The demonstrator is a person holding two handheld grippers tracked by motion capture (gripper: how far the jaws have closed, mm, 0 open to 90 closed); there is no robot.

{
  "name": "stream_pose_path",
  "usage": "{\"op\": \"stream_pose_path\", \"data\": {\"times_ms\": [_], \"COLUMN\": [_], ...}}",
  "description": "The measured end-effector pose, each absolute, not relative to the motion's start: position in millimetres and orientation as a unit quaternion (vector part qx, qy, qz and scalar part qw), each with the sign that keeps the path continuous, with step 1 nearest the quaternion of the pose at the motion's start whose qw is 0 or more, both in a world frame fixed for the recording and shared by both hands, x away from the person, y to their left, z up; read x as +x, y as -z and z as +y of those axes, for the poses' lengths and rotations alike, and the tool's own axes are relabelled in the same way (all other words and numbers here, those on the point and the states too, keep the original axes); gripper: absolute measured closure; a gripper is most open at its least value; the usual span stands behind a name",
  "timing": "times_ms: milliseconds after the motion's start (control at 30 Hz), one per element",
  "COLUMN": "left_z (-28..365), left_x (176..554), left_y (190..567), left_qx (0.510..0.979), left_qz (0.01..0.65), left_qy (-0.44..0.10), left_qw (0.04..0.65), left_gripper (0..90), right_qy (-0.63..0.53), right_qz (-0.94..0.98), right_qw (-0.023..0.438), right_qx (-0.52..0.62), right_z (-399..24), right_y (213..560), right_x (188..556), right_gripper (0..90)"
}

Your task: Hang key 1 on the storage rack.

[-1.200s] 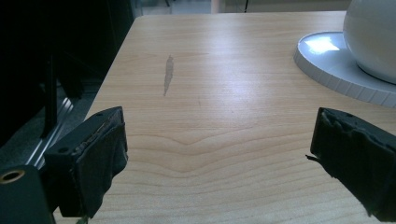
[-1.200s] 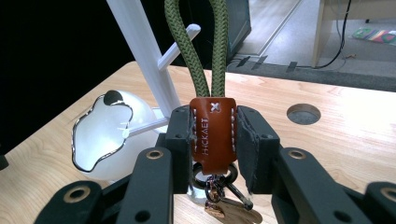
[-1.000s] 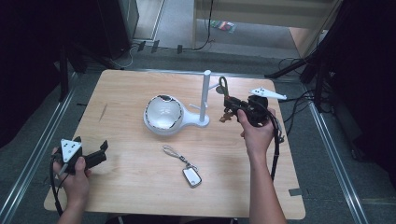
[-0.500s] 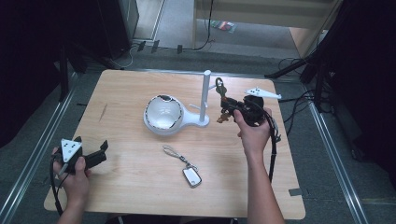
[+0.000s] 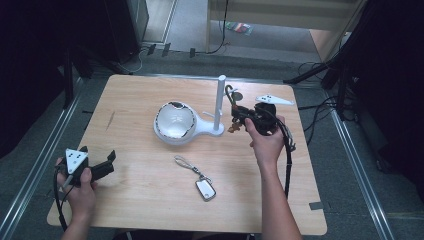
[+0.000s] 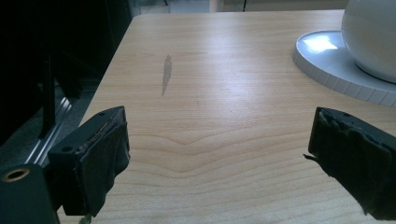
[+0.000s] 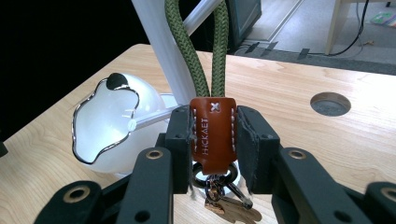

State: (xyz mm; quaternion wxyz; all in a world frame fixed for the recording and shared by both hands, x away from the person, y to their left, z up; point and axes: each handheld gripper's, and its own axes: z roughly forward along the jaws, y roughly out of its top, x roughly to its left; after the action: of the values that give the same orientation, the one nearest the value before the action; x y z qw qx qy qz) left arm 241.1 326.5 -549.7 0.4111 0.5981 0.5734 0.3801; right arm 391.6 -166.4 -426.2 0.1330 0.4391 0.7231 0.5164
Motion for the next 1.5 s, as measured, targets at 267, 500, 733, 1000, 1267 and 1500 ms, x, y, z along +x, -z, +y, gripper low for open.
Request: {"op": "stream_pose_path", "data": {"times_ms": [267,500,733,1000,1267,1500], "left_z": [326.5,326.5,326.5,326.5,326.4,326.4], "left_x": [241.2,241.3,241.3,241.4,241.4,241.4], "left_y": [549.7,549.8,549.7,549.8,549.8,549.8], "left_qx": [0.599,0.599,0.599,0.599,0.599,0.599], "left_qz": [0.573,0.573,0.572,0.573,0.572,0.572], "left_qy": [-0.38,-0.381,-0.38,-0.38,-0.38,-0.38], "left_qw": [0.411,0.411,0.411,0.411,0.411,0.411], "left_gripper": [5.4,5.5,5.5,5.5,5.5,5.5], "right_qy": [-0.514,-0.513,-0.51,-0.506,-0.491,-0.49], "right_qz": [0.725,0.726,0.73,0.736,0.747,0.752], "right_qw": [0.13,0.126,0.121,0.113,0.118,0.128], "right_qx": [0.44,0.44,0.438,0.435,0.432,0.422], "right_z": [-162.1,-159.7,-155.3,-151.5,-149.4,-147.6], "right_y": [430.4,432.7,435.8,438.9,441.0,435.3], "right_x": [393.6,394.6,395.9,397.2,397.0,393.8], "right_gripper": [68.8,68.8,68.7,68.2,65.4,64.3]}}
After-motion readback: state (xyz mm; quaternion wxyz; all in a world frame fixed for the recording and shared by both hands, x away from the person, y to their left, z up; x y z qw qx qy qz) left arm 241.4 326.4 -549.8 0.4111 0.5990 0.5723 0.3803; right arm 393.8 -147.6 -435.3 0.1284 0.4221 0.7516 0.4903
